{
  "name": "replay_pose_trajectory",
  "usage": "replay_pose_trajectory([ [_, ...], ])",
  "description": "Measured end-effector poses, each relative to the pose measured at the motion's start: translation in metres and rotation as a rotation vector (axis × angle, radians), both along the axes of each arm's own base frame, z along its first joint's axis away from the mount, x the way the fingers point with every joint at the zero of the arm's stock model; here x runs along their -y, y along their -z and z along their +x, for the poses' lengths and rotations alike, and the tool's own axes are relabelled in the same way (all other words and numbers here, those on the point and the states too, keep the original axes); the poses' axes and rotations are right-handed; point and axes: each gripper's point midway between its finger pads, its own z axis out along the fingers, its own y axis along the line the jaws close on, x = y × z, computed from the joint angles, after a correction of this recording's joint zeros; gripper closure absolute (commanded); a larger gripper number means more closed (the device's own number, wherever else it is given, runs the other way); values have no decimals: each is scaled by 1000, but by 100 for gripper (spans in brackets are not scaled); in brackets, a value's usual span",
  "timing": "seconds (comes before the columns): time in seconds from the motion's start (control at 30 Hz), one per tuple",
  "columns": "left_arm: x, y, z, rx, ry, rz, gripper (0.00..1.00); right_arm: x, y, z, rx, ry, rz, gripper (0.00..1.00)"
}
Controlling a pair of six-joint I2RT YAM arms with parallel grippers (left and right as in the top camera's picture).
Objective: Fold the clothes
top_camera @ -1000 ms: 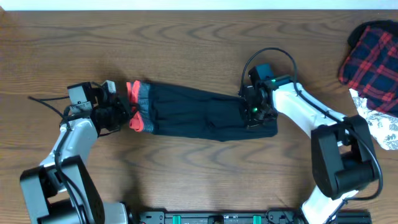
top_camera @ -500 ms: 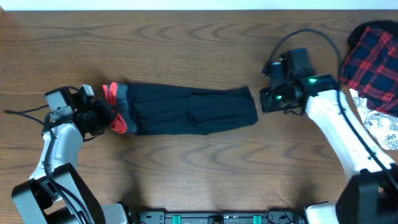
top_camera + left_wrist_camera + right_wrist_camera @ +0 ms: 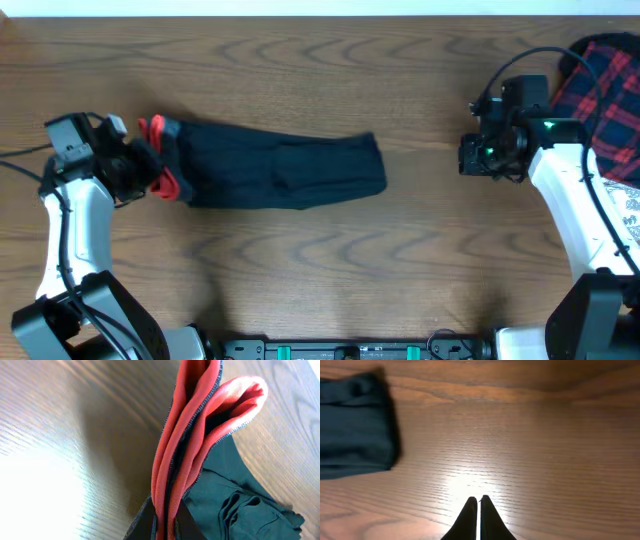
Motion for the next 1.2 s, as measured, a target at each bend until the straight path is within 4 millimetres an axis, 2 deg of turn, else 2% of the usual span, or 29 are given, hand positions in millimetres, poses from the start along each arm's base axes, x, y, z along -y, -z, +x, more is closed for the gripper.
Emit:
replay_pose_trajectory([
  [0.17,-13,-14,4,-3,-25,63,94,2,1,-1,-7,7,-1,96],
  [0.47,-35,-14,-5,-69,-73,178,94,2,2,-7,-30,6,-1,96],
  [0.73,-56,-41,3,-48,-120,280,94,2,3,-9,-38,6,-1,96],
  [0.83,-60,-44,3,-54,-127,300,94,2,3,-9,-41,6,-1,96],
  [1.03,-55,-44,4,-63,-103,320,94,2,3,-9,-41,6,-1,97],
  [1.2,-27,-44,14,-53,-26,330,94,2,3,-10,-44,6,-1,96],
])
